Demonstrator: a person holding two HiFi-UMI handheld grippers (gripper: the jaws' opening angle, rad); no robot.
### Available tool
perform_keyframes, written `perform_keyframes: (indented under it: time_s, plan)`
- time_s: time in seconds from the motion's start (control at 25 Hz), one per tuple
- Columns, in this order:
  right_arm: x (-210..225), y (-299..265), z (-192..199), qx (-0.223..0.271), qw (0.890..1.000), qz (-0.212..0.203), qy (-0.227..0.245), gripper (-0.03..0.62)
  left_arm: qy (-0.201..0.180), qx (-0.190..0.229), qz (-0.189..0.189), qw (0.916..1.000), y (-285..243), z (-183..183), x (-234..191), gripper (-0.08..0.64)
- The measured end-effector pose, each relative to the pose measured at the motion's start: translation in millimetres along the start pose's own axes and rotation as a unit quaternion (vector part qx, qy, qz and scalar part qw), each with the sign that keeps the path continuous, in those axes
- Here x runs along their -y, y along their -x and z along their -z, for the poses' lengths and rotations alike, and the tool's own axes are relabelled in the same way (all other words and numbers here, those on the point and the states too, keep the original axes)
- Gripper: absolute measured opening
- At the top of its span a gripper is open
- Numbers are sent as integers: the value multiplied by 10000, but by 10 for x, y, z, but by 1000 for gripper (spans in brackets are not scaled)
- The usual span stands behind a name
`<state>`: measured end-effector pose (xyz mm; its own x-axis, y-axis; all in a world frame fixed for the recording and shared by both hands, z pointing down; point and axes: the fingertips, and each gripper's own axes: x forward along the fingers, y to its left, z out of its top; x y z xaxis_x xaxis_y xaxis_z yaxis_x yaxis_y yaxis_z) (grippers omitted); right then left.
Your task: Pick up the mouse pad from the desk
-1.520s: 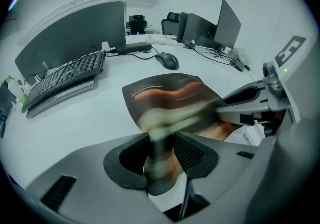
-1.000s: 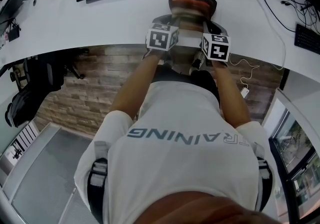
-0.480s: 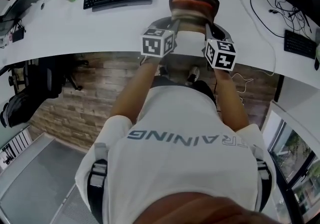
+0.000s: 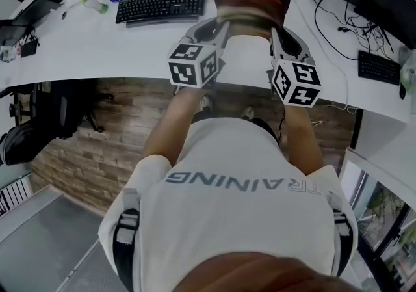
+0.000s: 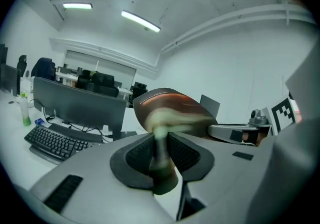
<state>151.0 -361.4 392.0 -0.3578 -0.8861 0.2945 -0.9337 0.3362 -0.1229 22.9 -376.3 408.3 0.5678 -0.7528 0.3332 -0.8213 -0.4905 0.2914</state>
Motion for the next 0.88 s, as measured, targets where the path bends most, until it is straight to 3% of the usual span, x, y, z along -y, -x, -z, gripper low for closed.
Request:
perform_keyframes:
  time_s: [0.4,0.88]
  plan:
    - [-200,500,-904,1023,9942,-37,324,54,-615,1027,133,9927,501,-852,390,110]
    - [-259,512,-969,1061,9930,-68,510,54,-576,1094,101,9923,567,-888,388,112]
